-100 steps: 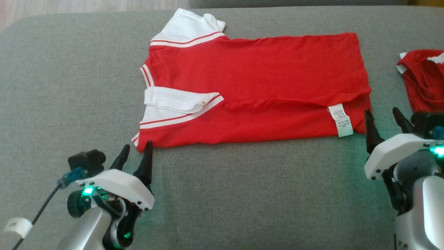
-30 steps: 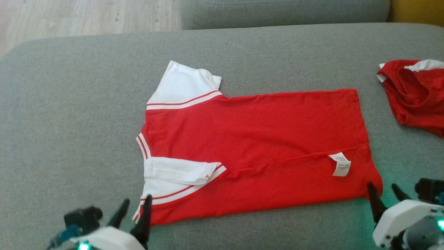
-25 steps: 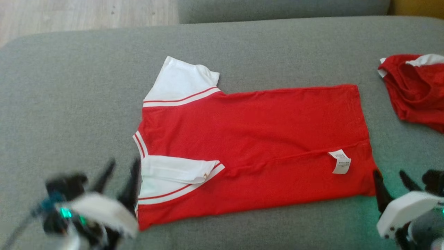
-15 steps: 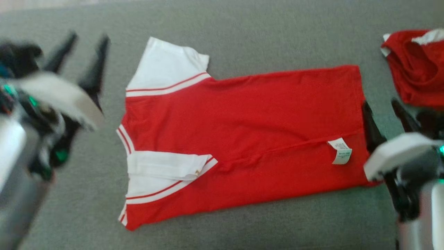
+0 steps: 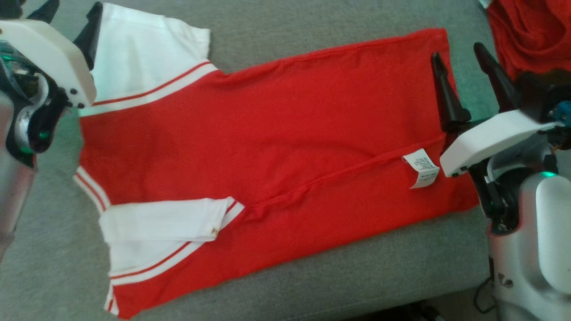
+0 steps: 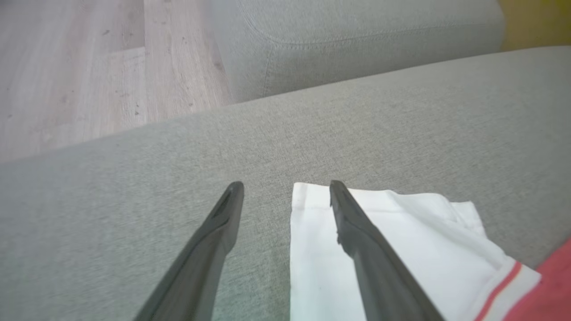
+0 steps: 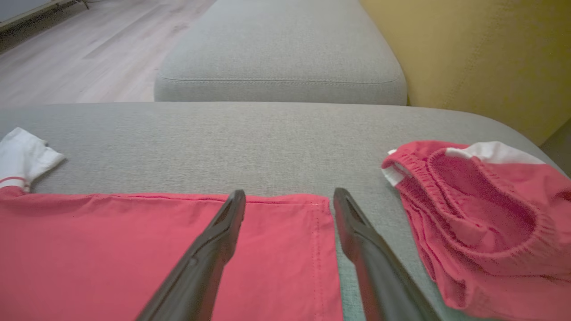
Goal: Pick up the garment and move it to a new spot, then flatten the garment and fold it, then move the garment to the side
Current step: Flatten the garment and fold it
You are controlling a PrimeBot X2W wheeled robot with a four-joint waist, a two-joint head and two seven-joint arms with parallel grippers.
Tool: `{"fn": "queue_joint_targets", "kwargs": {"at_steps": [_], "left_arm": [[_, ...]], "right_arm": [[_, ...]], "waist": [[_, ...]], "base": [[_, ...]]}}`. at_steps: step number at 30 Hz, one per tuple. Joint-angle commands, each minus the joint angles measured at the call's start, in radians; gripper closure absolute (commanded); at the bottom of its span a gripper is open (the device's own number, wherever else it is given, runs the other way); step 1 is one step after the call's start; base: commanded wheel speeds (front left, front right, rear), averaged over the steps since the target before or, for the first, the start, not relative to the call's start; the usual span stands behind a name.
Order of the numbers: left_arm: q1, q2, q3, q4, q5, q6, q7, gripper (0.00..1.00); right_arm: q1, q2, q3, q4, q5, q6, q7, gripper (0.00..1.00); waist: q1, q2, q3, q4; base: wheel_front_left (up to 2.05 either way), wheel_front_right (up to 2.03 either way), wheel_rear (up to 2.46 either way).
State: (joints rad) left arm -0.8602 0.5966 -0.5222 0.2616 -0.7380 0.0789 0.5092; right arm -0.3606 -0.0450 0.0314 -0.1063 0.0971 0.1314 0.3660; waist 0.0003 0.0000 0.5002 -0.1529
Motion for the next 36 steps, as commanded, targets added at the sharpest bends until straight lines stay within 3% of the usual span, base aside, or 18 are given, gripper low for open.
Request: {"fn": "queue_joint_targets", "kwargs": {"at_steps": [1, 15, 18, 19, 20, 21, 29, 36], "left_arm": [[-0.053, 0.045, 0.040, -0.017, 0.009, -0.002, 0.000, 0.00], [-0.041, 0.054, 0.002, 0.039, -0.036, -0.046, 0.100, 0.00], [-0.035, 0.048, -0.015, 0.029, -0.038, -0.058, 0.110, 0.61], [-0.035, 0.045, -0.020, 0.026, -0.035, -0.061, 0.108, 0.70], [-0.035, 0.042, -0.023, 0.026, -0.029, -0.062, 0.101, 0.96], [-0.035, 0.040, -0.028, 0.027, -0.023, -0.064, 0.091, 1.00], [-0.044, 0.000, -0.030, 0.041, 0.019, -0.067, -0.046, 1.00], [-0.035, -0.047, -0.039, -0.017, 0.040, -0.080, -0.163, 1.00]], "right_arm": [[-0.020, -0.005, 0.022, -0.032, 0.007, -0.001, -0.011, 0.00], [-0.048, -0.005, 0.034, 0.012, 0.016, -0.001, -0.048, 0.00], [-0.066, -0.005, 0.041, 0.025, 0.009, -0.001, -0.042, 0.00], [-0.074, -0.005, 0.043, 0.032, 0.005, -0.001, -0.039, 0.00], [-0.081, -0.005, 0.045, 0.039, 0.002, -0.001, -0.036, 0.00], [-0.090, -0.005, 0.047, 0.048, 0.003, -0.001, -0.033, 0.00], [-0.183, -0.014, 0.045, 0.158, -0.038, -0.001, 0.020, 0.00], [-0.266, -0.103, 0.009, 0.325, -0.057, -0.001, 0.102, 0.00]], "waist": [[-0.0003, 0.0000, 0.038, -0.036], [-0.0003, 0.0000, 0.064, -0.053], [-0.0003, 0.0000, 0.059, -0.049], [-0.0003, 0.0000, 0.058, -0.047], [-0.0003, 0.0000, 0.056, -0.045], [-0.0003, 0.0000, 0.052, -0.042], [-0.0003, 0.0000, -0.003, 0.000], [-0.0003, 0.0000, -0.049, 0.081]], "base": [[0.00, 0.00, 0.00], [0.00, 0.00, 0.00], [0.00, 0.00, 0.00], [0.00, 0.00, 0.00], [0.00, 0.00, 0.00], [0.00, 0.00, 0.00], [0.00, 0.00, 0.00], [0.00, 0.00, 0.00]]}}
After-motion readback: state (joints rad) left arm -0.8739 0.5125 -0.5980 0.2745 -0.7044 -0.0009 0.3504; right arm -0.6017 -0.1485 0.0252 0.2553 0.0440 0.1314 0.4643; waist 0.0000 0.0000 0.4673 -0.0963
